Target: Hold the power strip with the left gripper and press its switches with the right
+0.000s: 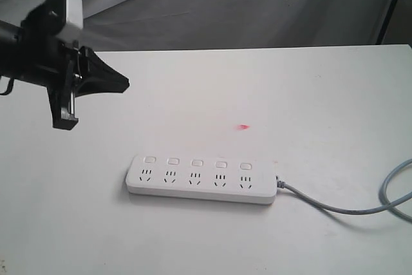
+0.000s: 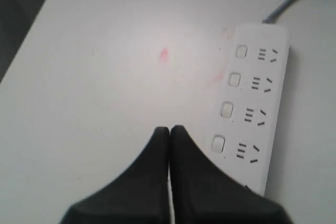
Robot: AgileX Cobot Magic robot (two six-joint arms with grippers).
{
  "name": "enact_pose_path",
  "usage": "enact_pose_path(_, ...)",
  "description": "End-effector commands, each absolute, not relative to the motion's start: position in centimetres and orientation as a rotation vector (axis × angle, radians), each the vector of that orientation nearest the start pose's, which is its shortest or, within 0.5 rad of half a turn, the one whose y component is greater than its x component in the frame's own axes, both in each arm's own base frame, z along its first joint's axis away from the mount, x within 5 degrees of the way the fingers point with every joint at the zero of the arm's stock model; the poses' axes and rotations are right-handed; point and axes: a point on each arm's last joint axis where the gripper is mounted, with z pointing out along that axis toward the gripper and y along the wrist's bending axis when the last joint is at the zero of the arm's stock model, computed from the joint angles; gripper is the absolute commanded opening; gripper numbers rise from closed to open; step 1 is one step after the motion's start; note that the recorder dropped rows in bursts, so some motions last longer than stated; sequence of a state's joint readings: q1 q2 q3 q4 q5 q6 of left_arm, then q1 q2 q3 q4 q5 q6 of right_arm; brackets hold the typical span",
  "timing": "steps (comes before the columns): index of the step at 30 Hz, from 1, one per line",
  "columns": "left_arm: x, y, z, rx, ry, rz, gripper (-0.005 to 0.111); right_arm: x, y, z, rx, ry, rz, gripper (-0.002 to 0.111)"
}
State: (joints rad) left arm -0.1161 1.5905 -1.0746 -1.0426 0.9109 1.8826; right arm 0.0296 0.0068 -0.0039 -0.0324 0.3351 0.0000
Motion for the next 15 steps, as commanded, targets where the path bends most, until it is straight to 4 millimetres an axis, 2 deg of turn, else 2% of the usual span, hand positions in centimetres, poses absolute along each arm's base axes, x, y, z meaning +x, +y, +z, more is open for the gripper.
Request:
enact_pose_path(1, 29.0, -10.0, 29.9, 1.374, 1.723, -0.509, 0.0, 5.4, 0.0, 18.3, -0.038, 1.817, -0.018, 0.0)
enact_pose_path(7, 27.7, -9.7, 32.1, 1.363, 1.66, -0.449, 0.0, 5.4, 0.0, 18.3, -0.038, 1.817, -0.018, 0.0)
enact_pose_path(15, 27.5, -9.7, 32.3, 1.362, 1.654, -0.445, 0.0, 5.4, 0.0, 18.3, -0.038, 1.817, -0.018, 0.0)
